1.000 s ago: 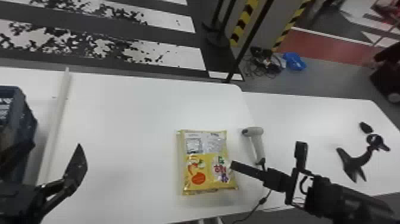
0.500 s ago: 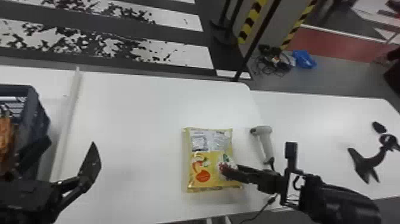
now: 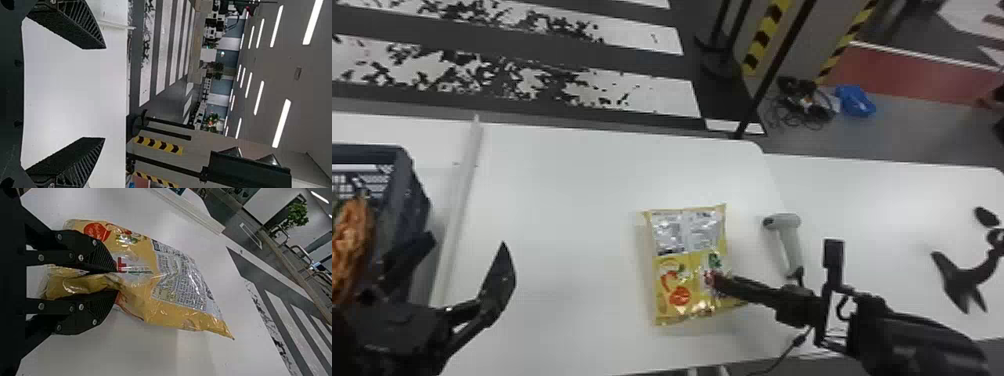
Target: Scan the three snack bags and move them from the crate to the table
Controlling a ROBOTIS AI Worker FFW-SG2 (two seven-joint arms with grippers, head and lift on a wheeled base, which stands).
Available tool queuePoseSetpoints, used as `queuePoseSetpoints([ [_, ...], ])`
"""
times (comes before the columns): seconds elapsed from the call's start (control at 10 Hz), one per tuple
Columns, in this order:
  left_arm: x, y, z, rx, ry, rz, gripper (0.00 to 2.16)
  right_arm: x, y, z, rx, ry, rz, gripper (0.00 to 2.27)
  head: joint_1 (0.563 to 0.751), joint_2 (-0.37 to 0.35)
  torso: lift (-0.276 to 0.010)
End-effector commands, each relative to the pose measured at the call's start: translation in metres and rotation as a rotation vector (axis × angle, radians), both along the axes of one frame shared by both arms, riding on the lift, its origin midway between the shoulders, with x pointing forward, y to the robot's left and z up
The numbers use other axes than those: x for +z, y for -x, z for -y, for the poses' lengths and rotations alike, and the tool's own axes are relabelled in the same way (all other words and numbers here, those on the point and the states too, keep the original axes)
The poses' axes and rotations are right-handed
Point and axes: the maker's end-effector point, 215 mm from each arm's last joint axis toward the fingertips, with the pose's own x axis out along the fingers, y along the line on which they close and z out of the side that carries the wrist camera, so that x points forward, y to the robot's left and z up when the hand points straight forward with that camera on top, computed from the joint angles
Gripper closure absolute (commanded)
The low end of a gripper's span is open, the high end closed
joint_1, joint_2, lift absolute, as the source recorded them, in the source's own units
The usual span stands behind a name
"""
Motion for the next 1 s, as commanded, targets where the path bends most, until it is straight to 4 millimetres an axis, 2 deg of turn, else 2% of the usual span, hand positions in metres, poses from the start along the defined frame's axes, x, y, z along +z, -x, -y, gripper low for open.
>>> queuePoseSetpoints([
  [0.0, 0.005, 0.001, 0.001, -0.001, 0.006, 0.012, 0.03, 0.013, -0.004, 0.0, 0.012, -0.008, 0.028, 2.24, 0.695, -0.281, -0.062],
  [0.1, 0.011, 0.001, 0.002, 0.0, 0.011, 0.028, 0.03, 0.03, -0.011, -0.001, 0.009, -0.031, 0.056, 2.24, 0.695, -0.282, -0.062],
  [0.2, 0.012, 0.002, 0.004, -0.002, 0.009, 0.027, 0.03, 0.059, -0.025, 0.011, -0.042, -0.089, 0.109, 2.24, 0.695, -0.281, -0.062],
  [0.3, 0.01, 0.004, 0.006, -0.005, 0.003, 0.023, 0.03, 0.091, -0.045, 0.038, -0.142, -0.152, 0.177, 2.24, 0.695, -0.284, -0.062],
  [0.4, 0.008, 0.005, 0.005, -0.002, -0.003, 0.021, 0.03, 0.112, -0.065, 0.076, -0.282, -0.181, 0.247, 2.25, 0.695, -0.293, -0.062],
  [0.5, 0.007, 0.007, 0.004, 0.003, -0.006, 0.018, 0.03, 0.134, -0.086, 0.139, -0.5, -0.169, 0.389, 2.24, 0.695, -0.325, -0.062],
  [0.6, 0.006, 0.008, 0.001, 0.008, -0.009, 0.017, 0.03, 0.131, -0.091, 0.188, -0.663, -0.223, 0.403, 2.24, 0.695, -0.35, -0.062],
  [0.7, 0.006, 0.008, -0.004, 0.014, -0.013, 0.019, 0.03, 0.122, -0.087, 0.239, -0.817, -0.171, 0.431, 2.24, 0.695, -0.35, -0.062],
  [0.8, 0.007, 0.009, -0.005, 0.017, -0.014, 0.023, 0.03, 0.118, -0.074, 0.285, -0.968, -0.136, 0.471, 2.25, 0.695, -0.35, -0.062],
  [0.9, 0.008, 0.009, -0.006, 0.018, -0.013, 0.026, 0.03, 0.097, -0.06, 0.312, -1.087, -0.112, 0.416, 2.25, 0.695, -0.35, -0.062],
])
